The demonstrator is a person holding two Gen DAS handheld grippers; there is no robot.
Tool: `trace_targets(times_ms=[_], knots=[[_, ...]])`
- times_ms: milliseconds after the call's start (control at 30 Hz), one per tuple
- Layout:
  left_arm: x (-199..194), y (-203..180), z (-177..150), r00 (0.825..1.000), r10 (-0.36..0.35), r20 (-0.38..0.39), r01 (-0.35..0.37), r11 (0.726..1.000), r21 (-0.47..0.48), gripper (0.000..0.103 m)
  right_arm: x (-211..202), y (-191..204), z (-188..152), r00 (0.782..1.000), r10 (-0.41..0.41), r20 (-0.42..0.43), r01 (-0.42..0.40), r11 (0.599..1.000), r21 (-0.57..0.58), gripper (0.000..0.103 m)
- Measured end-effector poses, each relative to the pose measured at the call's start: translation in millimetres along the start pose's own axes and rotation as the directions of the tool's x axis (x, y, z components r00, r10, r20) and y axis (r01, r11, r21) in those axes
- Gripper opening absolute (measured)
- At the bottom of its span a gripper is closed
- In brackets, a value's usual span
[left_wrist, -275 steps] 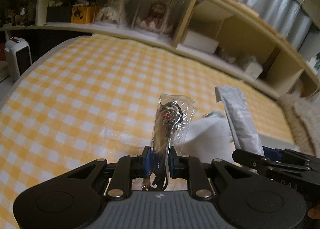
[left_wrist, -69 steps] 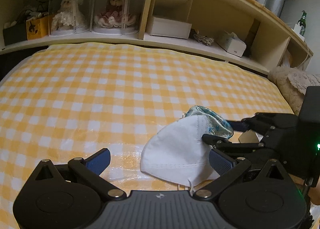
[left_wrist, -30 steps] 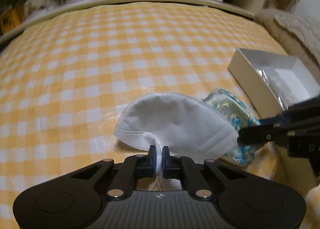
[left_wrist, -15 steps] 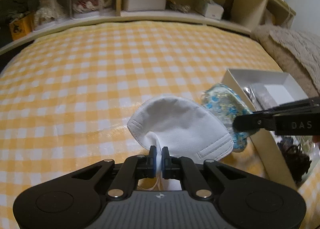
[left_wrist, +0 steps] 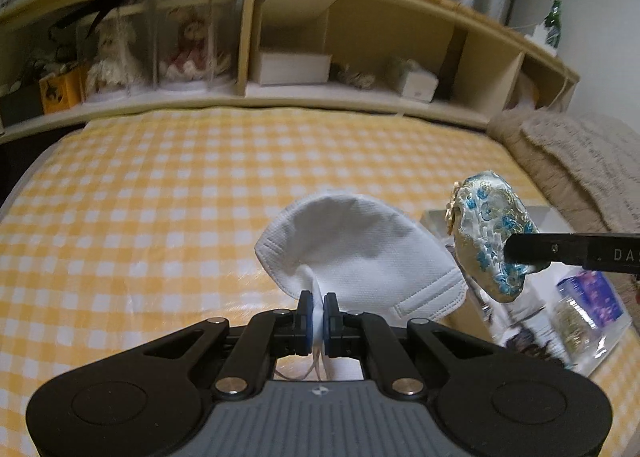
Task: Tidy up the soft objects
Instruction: 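Carry the floral pouch with the right tool while the left tool carries the mask into the box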
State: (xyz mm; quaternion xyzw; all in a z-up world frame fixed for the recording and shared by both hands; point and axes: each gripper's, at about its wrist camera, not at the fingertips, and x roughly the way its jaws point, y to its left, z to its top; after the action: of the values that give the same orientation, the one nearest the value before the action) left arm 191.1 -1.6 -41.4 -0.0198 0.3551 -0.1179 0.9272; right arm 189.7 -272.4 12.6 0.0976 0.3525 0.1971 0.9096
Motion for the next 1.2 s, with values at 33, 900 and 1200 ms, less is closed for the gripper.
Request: trace_targets(times_ms=[33, 900, 1200], knots=[[-3, -4, 2, 1.0, -0.008, 0.008, 0.008, 1.0, 0.002, 0.004, -7, -2, 0, 1.0, -0.006, 0.016, 0.006, 1.0, 0.004, 0.012], [12, -125, 46, 0.99, -0.125, 0.066, 0.12, 0.99, 0.08, 0.005, -89, -90, 4, 0.957, -0.198, 0.212, 0.161, 0.971, 0.179, 0.012], [59, -196, 58, 0.981, -0.195, 0.013, 0.19, 0.968, 0.165, 0.005, -101, -135, 1, 0.919, -0.307, 0.247, 0.233, 0.929, 0.287, 0.012]])
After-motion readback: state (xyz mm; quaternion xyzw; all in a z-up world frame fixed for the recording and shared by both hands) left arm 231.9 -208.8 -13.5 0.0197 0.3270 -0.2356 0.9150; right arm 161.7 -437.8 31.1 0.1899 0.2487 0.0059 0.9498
